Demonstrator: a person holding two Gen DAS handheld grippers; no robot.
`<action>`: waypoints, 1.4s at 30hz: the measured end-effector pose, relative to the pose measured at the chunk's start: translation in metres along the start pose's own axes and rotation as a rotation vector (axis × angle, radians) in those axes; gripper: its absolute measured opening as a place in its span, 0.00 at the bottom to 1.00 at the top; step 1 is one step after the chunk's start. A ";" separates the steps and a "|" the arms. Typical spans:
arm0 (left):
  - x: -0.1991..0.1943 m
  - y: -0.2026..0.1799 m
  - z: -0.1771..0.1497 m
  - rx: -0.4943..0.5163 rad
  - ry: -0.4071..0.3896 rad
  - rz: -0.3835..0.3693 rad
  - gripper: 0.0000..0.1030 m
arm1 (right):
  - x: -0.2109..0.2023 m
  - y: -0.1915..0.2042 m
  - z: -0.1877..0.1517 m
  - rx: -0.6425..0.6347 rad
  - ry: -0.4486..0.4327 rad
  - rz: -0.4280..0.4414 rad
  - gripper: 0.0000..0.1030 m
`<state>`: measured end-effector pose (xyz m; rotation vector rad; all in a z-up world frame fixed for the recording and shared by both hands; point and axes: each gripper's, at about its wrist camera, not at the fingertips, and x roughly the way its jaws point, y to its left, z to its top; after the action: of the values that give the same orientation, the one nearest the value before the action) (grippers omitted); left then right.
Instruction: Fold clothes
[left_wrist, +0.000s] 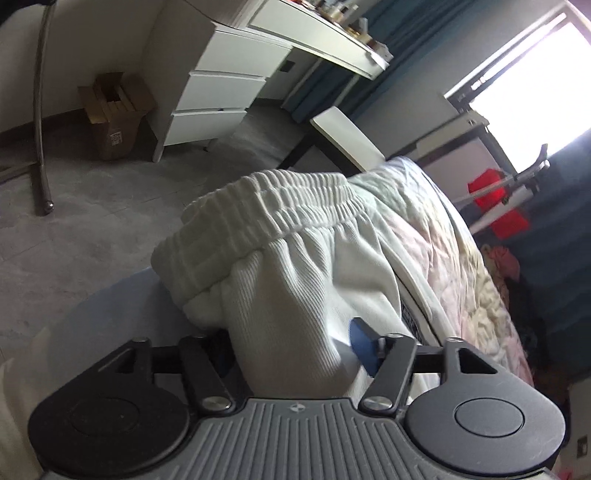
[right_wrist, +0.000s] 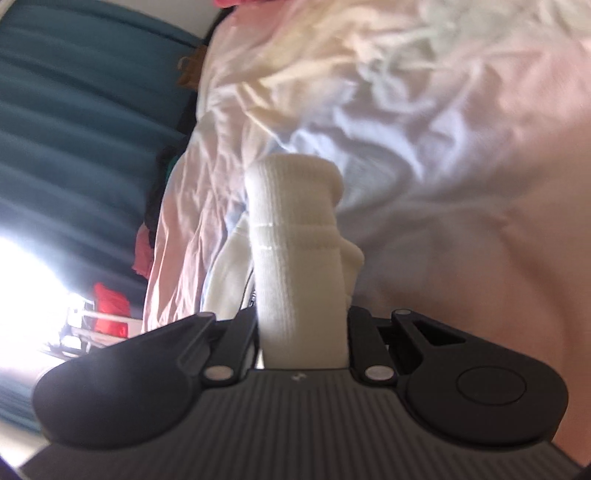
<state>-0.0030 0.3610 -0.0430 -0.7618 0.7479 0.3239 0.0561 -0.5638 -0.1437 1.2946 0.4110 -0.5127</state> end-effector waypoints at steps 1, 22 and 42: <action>-0.005 -0.005 -0.003 0.045 0.003 0.002 0.71 | 0.001 -0.002 0.000 0.012 0.001 0.002 0.13; -0.014 -0.208 -0.128 0.574 -0.102 -0.068 0.90 | -0.004 0.014 0.000 -0.108 -0.024 0.009 0.13; 0.093 -0.258 -0.261 0.923 0.032 -0.022 0.94 | -0.010 0.059 -0.016 -0.468 -0.099 -0.083 0.13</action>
<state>0.0678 -0.0056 -0.1058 0.0988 0.8130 -0.0722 0.0820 -0.5353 -0.0947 0.8010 0.4703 -0.5116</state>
